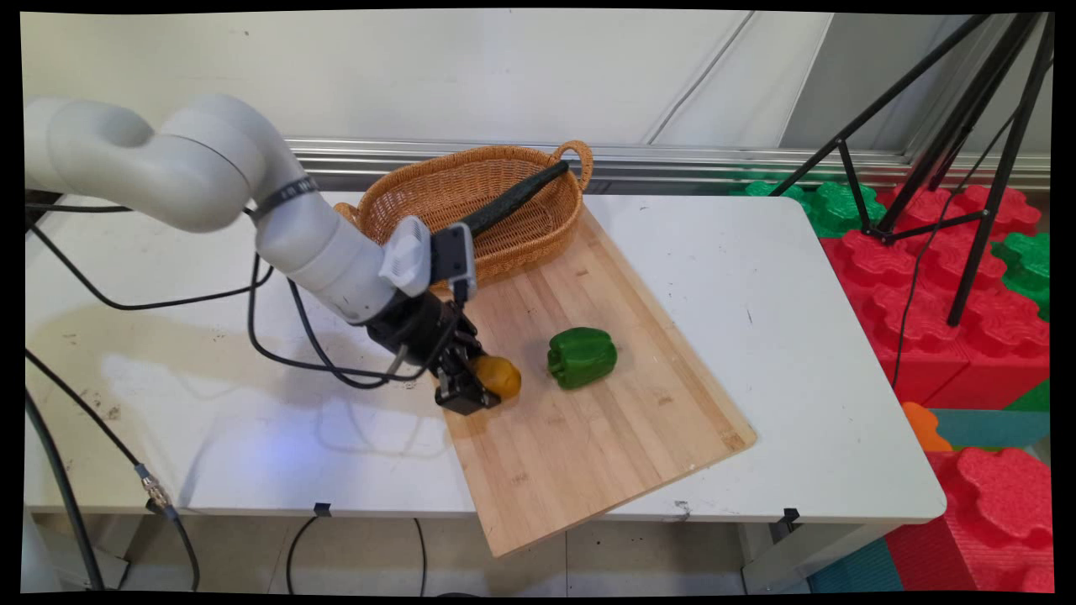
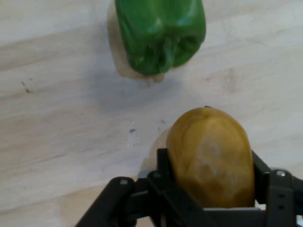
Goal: Place the picked object in the vegetable basket
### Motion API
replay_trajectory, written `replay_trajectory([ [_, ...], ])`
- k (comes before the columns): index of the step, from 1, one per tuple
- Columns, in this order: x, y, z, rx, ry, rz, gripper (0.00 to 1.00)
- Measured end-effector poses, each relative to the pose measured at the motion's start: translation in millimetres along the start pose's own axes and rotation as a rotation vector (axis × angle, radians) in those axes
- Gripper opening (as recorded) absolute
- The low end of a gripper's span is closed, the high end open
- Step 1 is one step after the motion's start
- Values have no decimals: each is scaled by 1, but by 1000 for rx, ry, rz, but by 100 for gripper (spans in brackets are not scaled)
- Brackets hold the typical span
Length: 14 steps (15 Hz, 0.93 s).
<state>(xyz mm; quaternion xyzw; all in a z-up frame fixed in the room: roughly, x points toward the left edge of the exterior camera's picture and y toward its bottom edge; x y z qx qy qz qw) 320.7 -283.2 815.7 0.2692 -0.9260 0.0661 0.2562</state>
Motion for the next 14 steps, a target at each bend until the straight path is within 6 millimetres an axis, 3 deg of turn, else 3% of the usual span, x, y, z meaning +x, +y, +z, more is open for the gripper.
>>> replay_trajectory([
  [4, 0, -1, -26, 6, 34, -11, 0],
  [12, 0, -20, -120, 49, 152, -74, 0],
  [14, -2, -27, -135, 65, 169, -88, 0],
])
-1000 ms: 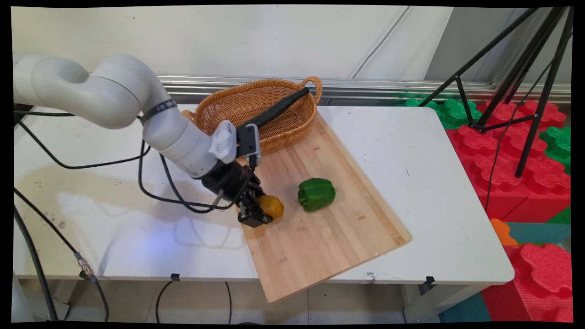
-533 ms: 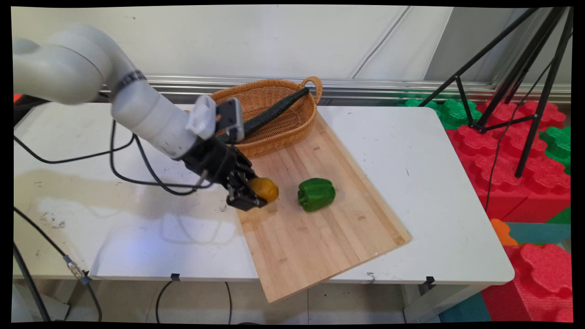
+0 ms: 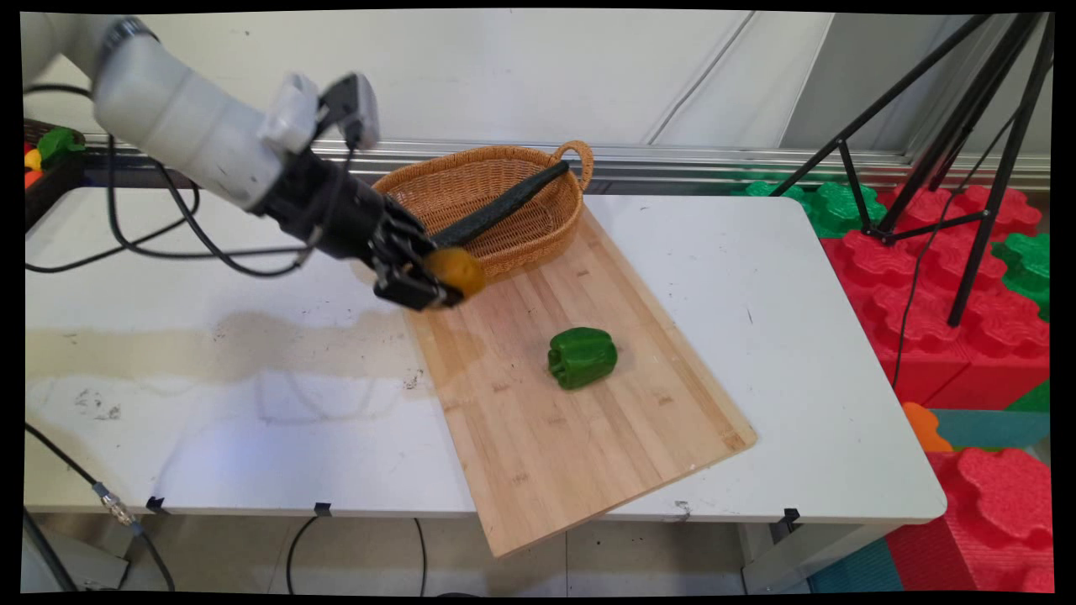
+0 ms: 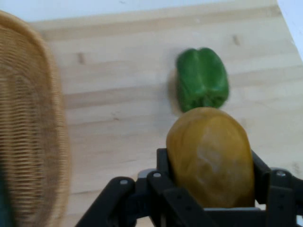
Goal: Place the picked object in the vegetable basket
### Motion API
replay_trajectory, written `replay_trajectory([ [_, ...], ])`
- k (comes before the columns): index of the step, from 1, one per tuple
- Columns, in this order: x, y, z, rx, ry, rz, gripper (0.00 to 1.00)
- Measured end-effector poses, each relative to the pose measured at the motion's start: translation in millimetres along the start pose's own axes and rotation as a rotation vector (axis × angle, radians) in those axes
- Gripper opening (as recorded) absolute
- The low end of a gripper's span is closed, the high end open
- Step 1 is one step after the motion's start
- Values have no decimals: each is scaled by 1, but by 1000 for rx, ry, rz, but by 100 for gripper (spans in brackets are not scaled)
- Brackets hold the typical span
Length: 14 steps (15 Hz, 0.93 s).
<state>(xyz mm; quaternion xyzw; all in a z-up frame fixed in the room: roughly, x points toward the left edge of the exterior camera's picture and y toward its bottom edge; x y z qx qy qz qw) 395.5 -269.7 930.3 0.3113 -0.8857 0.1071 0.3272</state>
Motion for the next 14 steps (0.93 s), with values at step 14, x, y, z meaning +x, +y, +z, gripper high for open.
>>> replay_trajectory([
  [14, -13, -114, -28, 202, 19, -91, 0],
])
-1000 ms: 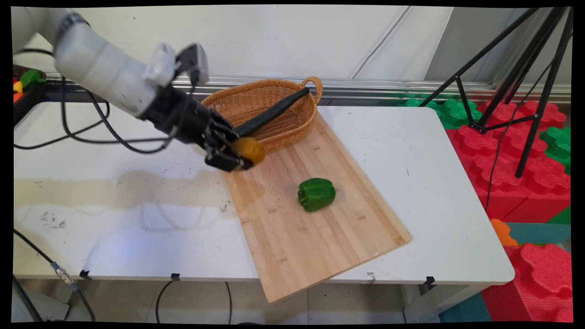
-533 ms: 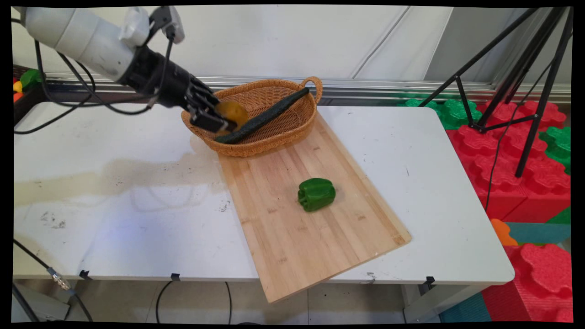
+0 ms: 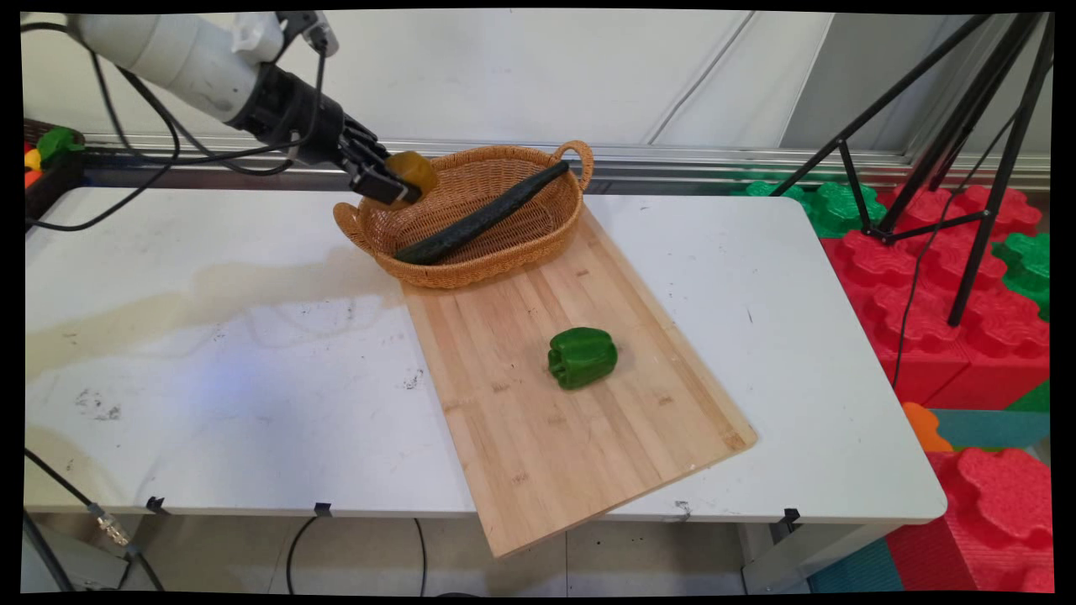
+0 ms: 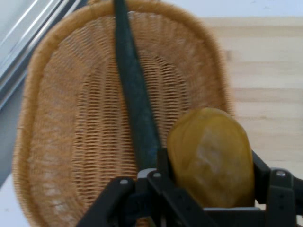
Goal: Place the picked object in the vegetable basket
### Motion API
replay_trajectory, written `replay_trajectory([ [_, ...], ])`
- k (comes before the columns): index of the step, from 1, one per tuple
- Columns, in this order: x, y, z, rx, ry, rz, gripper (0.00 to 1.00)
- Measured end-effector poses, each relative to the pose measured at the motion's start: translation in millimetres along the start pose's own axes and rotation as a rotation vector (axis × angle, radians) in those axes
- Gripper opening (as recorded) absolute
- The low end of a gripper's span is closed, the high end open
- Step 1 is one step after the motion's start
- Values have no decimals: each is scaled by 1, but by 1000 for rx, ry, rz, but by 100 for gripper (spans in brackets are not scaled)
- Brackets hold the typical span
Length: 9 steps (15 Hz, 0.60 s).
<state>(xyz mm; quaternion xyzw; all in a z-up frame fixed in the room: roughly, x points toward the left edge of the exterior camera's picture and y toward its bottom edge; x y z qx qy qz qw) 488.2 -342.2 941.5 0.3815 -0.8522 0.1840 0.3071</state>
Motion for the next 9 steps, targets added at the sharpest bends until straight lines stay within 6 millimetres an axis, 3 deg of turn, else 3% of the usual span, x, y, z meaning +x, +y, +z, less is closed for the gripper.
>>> replay_trajectory([
  [9, -3, -51, 69, 51, -62, -22, 0],
])
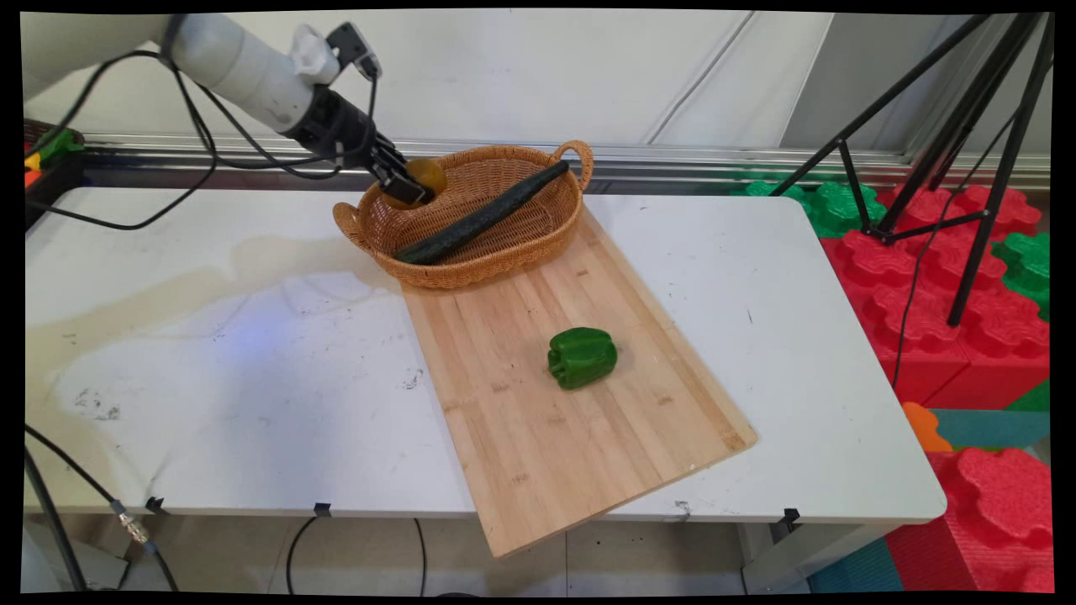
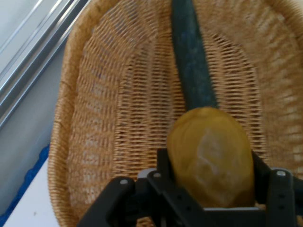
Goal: Place the picked object in the vegetable basket
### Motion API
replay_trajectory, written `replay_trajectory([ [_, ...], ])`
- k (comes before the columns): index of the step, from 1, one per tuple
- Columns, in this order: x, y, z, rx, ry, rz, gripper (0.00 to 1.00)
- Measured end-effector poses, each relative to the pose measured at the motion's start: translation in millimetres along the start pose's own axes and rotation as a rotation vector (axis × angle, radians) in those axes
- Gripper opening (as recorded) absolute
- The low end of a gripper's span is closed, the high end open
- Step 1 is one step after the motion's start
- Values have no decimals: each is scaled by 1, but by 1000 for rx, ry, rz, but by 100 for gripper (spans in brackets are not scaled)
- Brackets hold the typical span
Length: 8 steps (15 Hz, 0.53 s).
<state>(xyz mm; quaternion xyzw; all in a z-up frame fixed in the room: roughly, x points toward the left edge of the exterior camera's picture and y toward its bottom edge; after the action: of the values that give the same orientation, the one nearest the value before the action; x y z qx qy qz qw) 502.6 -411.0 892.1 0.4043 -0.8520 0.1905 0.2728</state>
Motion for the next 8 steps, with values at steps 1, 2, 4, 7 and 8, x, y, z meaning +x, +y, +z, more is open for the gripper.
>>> replay_trajectory([
  [1, 0, -4, 7, 4, -8, -3, 0],
  [2, -1, -8, 13, 7, -16, -6, 0],
  [4, -2, -14, 24, 12, -31, -12, 0],
  [7, -3, -23, 39, 16, -44, -18, 100],
  [8, -3, -26, 44, 15, -45, -18, 100],
])
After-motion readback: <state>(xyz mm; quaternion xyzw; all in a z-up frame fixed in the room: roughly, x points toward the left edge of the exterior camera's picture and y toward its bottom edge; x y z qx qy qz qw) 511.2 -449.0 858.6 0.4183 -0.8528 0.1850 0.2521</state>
